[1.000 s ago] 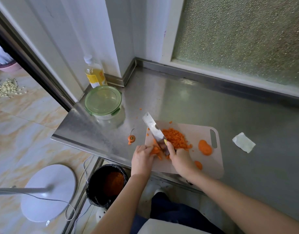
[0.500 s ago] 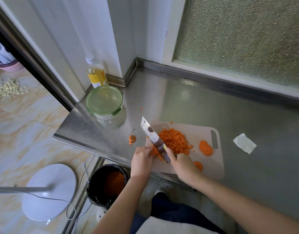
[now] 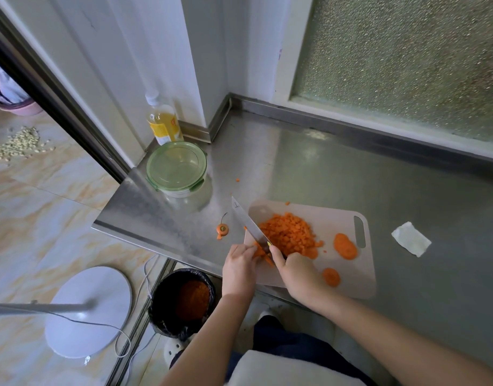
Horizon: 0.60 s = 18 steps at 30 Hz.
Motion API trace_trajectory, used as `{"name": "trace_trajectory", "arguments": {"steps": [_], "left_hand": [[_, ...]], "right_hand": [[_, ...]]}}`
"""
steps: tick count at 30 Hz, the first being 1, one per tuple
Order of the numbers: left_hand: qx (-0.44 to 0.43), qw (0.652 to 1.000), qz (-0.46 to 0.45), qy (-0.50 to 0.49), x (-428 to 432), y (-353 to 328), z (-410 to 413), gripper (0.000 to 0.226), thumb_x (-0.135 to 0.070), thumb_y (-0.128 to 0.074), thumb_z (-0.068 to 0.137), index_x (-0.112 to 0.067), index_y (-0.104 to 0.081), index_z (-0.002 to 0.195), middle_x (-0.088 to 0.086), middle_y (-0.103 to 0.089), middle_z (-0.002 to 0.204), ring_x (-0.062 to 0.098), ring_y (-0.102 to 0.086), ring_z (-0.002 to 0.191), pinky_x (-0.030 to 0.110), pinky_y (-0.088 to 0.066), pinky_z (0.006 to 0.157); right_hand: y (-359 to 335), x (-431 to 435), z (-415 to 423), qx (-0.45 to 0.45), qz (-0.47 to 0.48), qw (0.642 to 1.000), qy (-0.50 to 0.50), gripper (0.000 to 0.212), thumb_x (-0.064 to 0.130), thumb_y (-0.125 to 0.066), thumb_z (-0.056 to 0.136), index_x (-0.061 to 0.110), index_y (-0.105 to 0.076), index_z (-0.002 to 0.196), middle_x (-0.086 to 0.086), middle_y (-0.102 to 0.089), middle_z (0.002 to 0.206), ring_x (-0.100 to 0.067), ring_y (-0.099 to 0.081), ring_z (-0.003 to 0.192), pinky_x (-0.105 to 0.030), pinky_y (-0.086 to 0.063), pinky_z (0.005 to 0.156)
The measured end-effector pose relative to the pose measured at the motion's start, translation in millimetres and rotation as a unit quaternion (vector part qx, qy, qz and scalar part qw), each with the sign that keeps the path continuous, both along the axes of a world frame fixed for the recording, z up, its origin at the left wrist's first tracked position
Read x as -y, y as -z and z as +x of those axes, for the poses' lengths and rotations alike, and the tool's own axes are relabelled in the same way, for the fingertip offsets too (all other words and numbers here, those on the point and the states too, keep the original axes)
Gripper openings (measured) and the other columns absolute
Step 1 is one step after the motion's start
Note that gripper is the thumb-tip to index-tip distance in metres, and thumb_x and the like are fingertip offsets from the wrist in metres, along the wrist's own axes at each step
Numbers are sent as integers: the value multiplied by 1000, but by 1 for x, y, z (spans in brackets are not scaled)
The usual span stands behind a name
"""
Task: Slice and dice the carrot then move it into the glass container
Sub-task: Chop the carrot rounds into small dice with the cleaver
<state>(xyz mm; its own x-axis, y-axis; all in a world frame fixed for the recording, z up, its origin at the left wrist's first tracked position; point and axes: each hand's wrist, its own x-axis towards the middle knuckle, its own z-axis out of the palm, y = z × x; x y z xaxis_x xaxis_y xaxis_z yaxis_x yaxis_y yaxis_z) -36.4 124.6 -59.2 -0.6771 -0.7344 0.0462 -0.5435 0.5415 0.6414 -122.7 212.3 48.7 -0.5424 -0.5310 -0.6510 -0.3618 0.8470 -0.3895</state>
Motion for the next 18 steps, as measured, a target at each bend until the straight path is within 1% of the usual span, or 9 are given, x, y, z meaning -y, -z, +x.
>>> {"name": "trace_trajectory", "arguments": {"steps": [3,6,8,10,11,14,16,17,18], "left_hand": [[13,1000,11,9,0,-4,-1,16,-6,-78,69,-18,-71,77,-4,-61,70,18,-54,71,20,-39,57],[13,1000,-1,5,0,-6,0,18,-5,-80,66,-17,-71,76,-4,-60,67,18,-55,68,19,-39,55],[11,1000,-10,5,0,-5,-2,20,-4,-81,64,-17,-71,76,-4,-59,66,17,-55,67,17,-38,55],[13,1000,-10,1,1,-6,-3,19,-5,-80,65,-18,-71,76,-4,-58,66,16,-54,67,13,-35,57],[15,1000,-8,2,1,-6,-3,17,-6,-80,66,-18,-71,77,-3,-58,66,16,-54,68,12,-33,57],[35,999,12,10,1,-10,-2,11,-11,-73,77,-16,-73,87,1,-60,75,19,-55,78,18,-35,62],[48,998,22,15,1,-11,-2,12,-12,-68,82,-15,-72,93,3,-60,80,21,-54,85,21,-36,64],[50,998,20,15,1,-12,-2,13,-12,-67,82,-14,-72,93,3,-60,80,22,-54,85,22,-36,64],[45,999,22,13,1,-13,-2,13,-12,-68,82,-13,-73,93,4,-61,81,23,-55,86,24,-37,64]], "right_hand": [[12,2,-2,-34,-1,999,-38,51,11,-29,103,6,-12,151,-15,-53,109,-20,-54,87,-31,-42,71],[15,1,1,-44,25,995,-82,67,-6,-28,97,6,12,149,-18,-50,119,-26,-55,100,-28,-37,64],[26,0,-1,-21,40,998,-32,58,4,-29,101,4,-1,151,-17,-53,114,-24,-57,97,-30,-42,71],[22,1,1,18,11,998,58,45,28,-28,104,1,-36,140,-12,-57,95,-17,-56,79,-33,-45,75],[22,3,1,12,-10,997,74,44,27,-29,104,2,-36,140,-12,-57,95,-17,-56,79,-32,-44,74],[26,8,-5,-12,-3,999,34,63,1,-30,100,8,5,151,-20,-51,121,-25,-57,100,-28,-38,71],[39,5,-9,10,-47,997,68,45,21,-31,103,9,-28,147,-19,-58,112,-23,-55,89,-32,-43,73],[39,4,-12,17,-69,995,70,44,39,-31,101,10,-54,126,-16,-62,100,-23,-56,84,-35,-47,75],[39,4,-13,20,-83,993,76,53,52,-31,98,11,-63,99,-11,-63,85,-25,-58,80,-36,-48,75]]}}
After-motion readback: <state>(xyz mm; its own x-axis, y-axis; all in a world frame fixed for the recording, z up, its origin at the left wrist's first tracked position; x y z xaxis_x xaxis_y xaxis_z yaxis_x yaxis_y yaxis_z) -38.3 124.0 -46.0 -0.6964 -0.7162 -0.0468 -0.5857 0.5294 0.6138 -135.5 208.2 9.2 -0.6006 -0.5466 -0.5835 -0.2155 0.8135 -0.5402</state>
